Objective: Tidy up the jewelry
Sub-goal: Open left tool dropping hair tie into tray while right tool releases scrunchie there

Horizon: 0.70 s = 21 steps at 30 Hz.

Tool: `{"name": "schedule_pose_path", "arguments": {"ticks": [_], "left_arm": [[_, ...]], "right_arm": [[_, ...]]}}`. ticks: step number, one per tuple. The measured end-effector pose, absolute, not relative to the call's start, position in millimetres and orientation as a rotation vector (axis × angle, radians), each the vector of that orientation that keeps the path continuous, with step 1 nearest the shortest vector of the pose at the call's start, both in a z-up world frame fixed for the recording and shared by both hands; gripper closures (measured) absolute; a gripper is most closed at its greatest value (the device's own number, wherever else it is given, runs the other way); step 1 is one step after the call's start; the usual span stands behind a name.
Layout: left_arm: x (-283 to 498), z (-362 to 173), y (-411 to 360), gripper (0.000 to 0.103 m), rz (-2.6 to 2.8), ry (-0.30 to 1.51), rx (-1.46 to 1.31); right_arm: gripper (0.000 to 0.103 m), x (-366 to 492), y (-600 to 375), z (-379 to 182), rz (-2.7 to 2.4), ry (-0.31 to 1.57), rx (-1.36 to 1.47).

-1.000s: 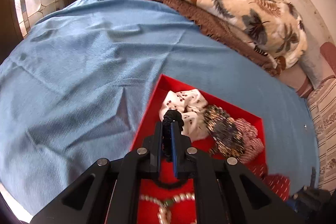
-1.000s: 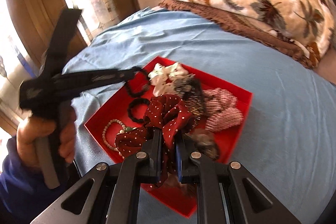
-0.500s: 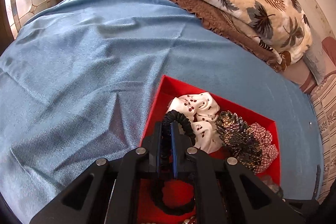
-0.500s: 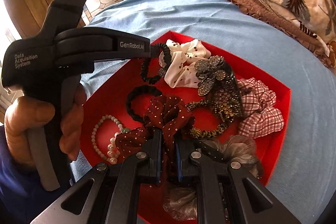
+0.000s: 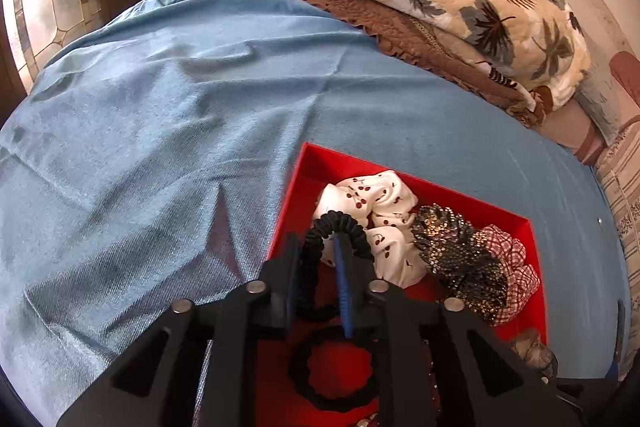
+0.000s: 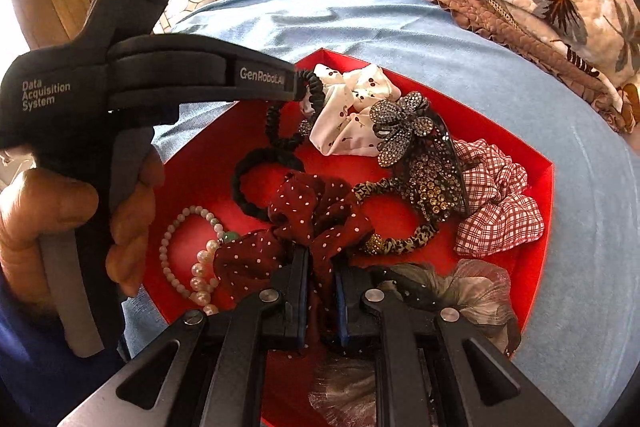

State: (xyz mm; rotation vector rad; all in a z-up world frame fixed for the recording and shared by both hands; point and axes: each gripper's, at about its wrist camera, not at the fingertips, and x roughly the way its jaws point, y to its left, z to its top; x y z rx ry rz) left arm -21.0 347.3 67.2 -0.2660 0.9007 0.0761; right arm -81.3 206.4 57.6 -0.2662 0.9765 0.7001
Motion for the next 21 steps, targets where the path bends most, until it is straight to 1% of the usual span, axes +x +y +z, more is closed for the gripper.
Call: {"name": "schedule_pose_path", "arguments": {"ticks": [2,3,9,13,15,17,19,21], "left_arm": [[-22.2,68.0,345.9,0.075,0.075,0.893,-0.258],[-22.2,68.3,345.4,0.074,0.07,0.892,-0.258],[-22.5,68.7,347.2,0.072,0.059,0.889,-0.271],[-22.4,68.9,345.7,0.069,0.054,0.887,-0.267],[-22.4,69.3,345.0,0.066,0.049,0.884,-0.266],[-22.8,70.1,344.2,0.063,0.042,0.88,-0.266],[-24.4,71.9,343.1,0.06,0.038,0.866,-0.264],[-27.5,75.3,342.1,0.052,0.028,0.842,-0.268]], "right_arm": [[0.09,-82.0,206.2,57.4,0.699,0.976,-0.264],[0.09,-82.1,206.2,57.4,0.699,0.977,-0.263],[0.088,-83.4,205.7,57.9,0.699,0.971,-0.257],[0.084,-85.2,204.7,58.8,0.703,0.962,-0.255],[0.079,-86.9,204.7,60.0,0.707,0.953,-0.254],[0.064,-90.9,204.7,62.6,0.708,0.94,-0.251],[0.058,-94.2,203.5,67.0,0.71,0.922,-0.247],[0.056,-97.1,202.6,70.3,0.714,0.908,-0.254]]}}
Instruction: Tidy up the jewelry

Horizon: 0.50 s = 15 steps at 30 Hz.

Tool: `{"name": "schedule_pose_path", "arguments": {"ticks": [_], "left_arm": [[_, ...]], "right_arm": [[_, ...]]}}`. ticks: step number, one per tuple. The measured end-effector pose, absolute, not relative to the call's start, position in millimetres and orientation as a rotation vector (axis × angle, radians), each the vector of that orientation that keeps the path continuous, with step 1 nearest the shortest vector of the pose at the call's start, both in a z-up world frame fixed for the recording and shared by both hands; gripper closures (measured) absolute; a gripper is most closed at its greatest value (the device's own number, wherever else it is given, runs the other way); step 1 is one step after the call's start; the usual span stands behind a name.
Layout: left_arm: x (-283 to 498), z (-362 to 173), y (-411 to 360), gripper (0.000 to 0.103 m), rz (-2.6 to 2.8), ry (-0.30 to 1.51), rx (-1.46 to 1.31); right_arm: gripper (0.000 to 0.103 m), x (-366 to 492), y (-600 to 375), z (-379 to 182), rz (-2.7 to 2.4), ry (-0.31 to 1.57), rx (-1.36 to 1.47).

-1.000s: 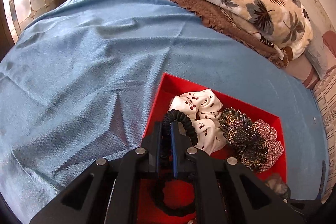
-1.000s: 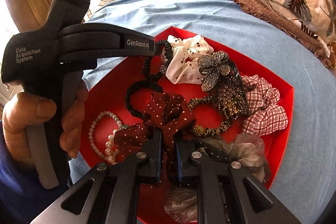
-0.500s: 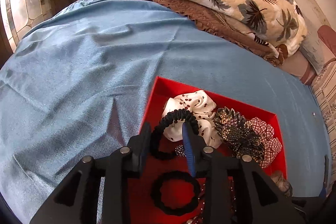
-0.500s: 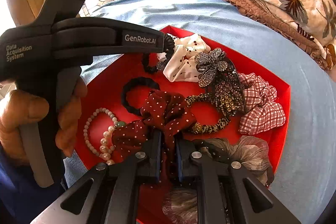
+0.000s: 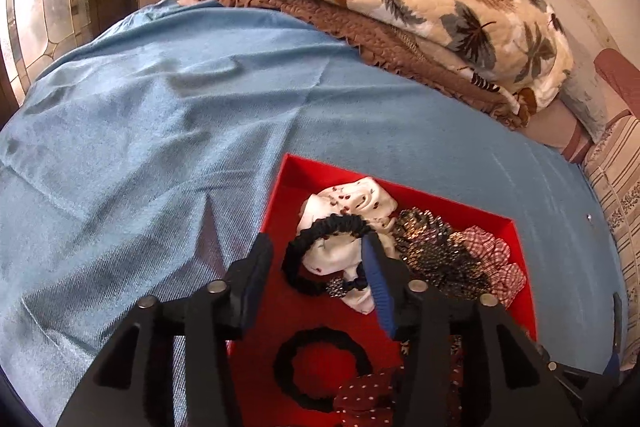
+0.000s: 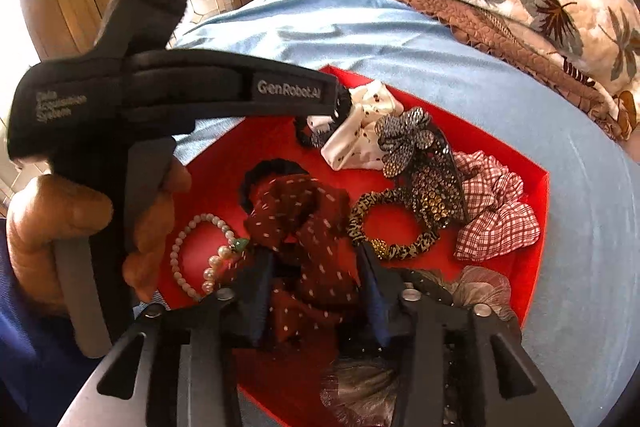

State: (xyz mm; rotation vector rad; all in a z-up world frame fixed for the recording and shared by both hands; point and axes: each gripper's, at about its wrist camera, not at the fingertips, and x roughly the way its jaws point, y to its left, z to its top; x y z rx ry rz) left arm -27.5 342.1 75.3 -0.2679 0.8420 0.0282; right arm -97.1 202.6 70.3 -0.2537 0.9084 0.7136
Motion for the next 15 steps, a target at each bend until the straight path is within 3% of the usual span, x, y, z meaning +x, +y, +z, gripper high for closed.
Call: {"name": "schedule_pose_path", "arguments": {"ticks": [6,15], "left_arm": [[-40.0,89.1,341.7,0.034,0.021,0.757,-0.282],[-56.3,113.9,335.0,0.03,0.094,0.702,-0.277]], "right_arm": [[0.05,-111.2,194.4,83.6,0.712,0.852,-0.282],[0.043,-126.4,167.5,110.4,0.696,0.791,-0.259]]}}
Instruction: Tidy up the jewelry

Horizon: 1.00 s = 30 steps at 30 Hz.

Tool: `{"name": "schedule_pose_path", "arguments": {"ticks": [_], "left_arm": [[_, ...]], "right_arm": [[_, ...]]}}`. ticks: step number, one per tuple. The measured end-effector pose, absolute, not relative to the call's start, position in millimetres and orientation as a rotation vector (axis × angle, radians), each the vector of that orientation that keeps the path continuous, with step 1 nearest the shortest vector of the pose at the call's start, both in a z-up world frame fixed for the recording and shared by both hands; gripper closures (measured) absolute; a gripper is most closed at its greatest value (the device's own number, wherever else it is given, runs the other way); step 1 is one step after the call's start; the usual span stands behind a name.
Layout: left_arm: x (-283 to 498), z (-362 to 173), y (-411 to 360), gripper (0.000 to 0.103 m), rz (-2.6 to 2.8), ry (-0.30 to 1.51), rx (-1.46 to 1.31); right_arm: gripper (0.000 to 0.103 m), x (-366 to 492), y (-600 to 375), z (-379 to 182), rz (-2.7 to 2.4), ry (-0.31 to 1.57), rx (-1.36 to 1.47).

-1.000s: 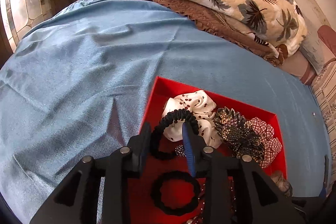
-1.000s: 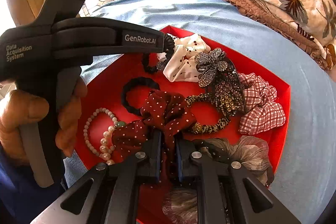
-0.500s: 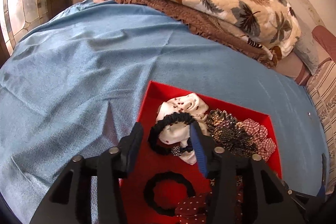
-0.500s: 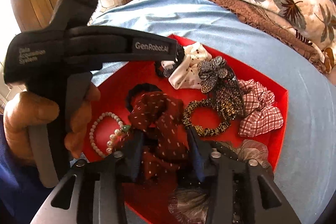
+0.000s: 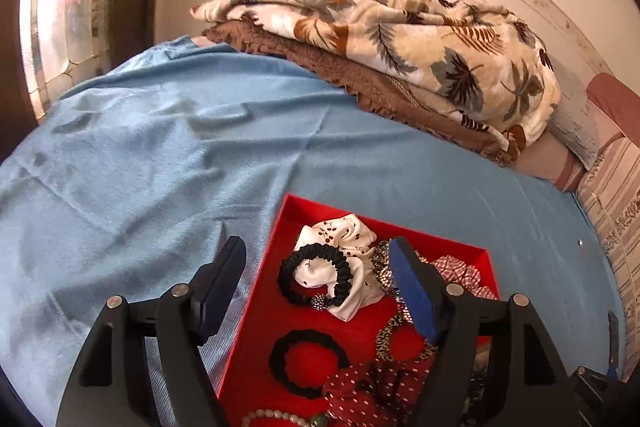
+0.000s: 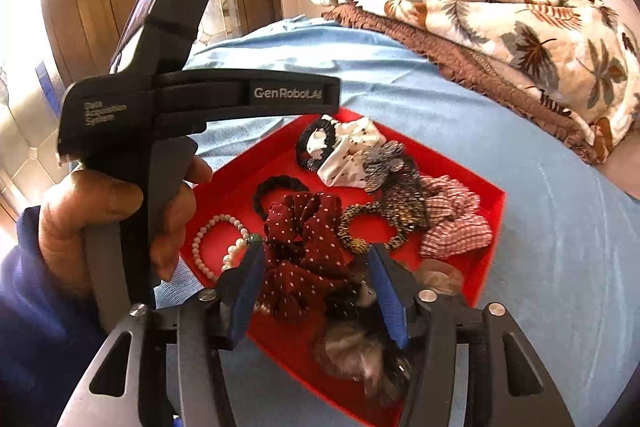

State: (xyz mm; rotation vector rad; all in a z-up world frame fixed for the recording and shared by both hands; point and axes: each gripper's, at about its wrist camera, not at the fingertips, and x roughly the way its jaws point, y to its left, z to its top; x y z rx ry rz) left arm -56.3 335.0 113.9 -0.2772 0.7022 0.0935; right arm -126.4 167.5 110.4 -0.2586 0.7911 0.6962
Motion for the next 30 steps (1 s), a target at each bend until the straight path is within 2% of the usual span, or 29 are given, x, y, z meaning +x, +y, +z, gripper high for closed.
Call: {"name": "schedule_pose_path", "arguments": {"ticks": [2,7,9,12,15,21,30], "left_arm": [[-65.4,124.9,330.8,0.029,0.139,0.679,-0.257],[-99.7,157.1,310.1,0.019,0.278,0.59,-0.14],[-115.9,171.1,302.7,0.008,0.329,0.535,-0.112],[-140.9,191.2,292.5,0.0,0.401,0.445,-0.081],[-162.5,211.0,278.0,0.0,0.481,0.374,-0.031],[-193.3,232.5,261.5,0.0,0.496,0.37,-0.06],[-223.5,231.4,226.1,0.0,0.511,0.395,-0.061]], "right_arm": [[0.04,-130.8,158.0,116.6,0.687,0.779,-0.249],[0.033,-141.4,132.9,124.2,0.651,0.761,-0.227],[0.033,-144.9,119.5,125.9,0.632,0.762,-0.208],[0.033,-148.0,97.3,128.5,0.597,0.763,-0.167],[0.032,-151.4,76.3,133.2,0.562,0.758,-0.128],[0.028,-163.8,46.2,143.0,0.505,0.723,-0.067],[0.026,-176.4,16.2,143.8,0.457,0.709,0.017]]}}
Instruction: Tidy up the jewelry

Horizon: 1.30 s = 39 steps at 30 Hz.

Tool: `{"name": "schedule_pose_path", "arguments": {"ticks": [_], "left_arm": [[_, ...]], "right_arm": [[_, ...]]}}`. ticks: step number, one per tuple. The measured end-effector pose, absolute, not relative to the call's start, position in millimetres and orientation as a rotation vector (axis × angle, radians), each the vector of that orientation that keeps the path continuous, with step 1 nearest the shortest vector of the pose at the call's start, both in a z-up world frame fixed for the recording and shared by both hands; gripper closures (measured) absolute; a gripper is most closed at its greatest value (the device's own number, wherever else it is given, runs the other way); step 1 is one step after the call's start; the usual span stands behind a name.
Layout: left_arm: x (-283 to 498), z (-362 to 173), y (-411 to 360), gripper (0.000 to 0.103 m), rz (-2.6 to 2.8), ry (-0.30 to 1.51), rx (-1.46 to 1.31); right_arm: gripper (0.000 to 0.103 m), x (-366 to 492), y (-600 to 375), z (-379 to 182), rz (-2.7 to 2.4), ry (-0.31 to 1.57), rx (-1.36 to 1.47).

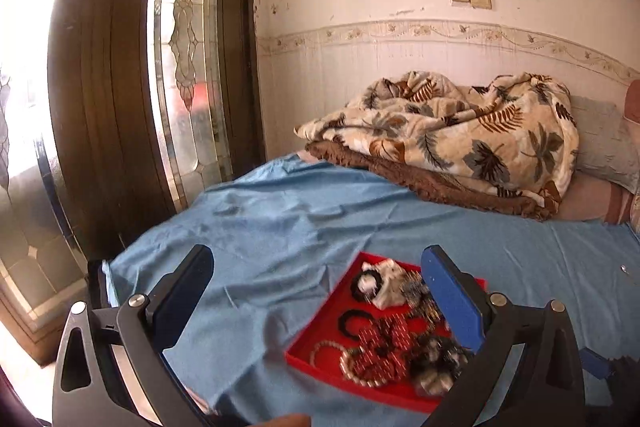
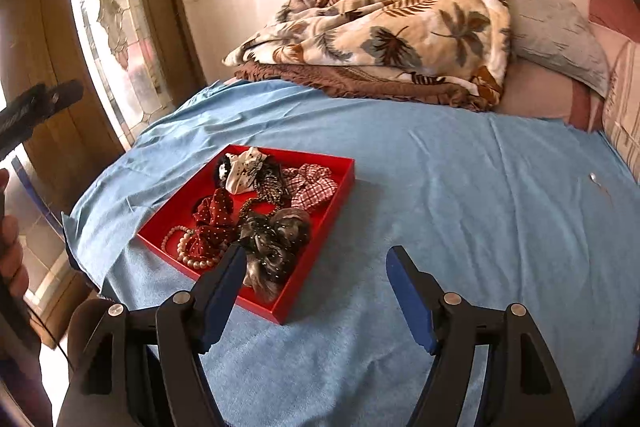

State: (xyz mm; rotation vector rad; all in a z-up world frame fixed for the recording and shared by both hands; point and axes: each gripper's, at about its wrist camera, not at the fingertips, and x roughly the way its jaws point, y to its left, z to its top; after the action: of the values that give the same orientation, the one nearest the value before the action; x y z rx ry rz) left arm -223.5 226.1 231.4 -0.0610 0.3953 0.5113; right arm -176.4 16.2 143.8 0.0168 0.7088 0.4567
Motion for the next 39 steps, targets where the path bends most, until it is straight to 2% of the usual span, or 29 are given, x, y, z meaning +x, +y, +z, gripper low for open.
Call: {"name": "schedule_pose_path", "arguments": {"ticks": [13,39], "left_arm": [[-207.9,193.8,167.9,0.0,0.397,0.616,0.004],[-185.3,159.4,177.4,0.0,0.318,0.77,-0.095]], "right_arm": [[0.021,-174.2,-20.5,135.7,0.386,0.726,0.085],[0.02,-158.6,-12.7,112.8,0.35,0.793,0.022]]}}
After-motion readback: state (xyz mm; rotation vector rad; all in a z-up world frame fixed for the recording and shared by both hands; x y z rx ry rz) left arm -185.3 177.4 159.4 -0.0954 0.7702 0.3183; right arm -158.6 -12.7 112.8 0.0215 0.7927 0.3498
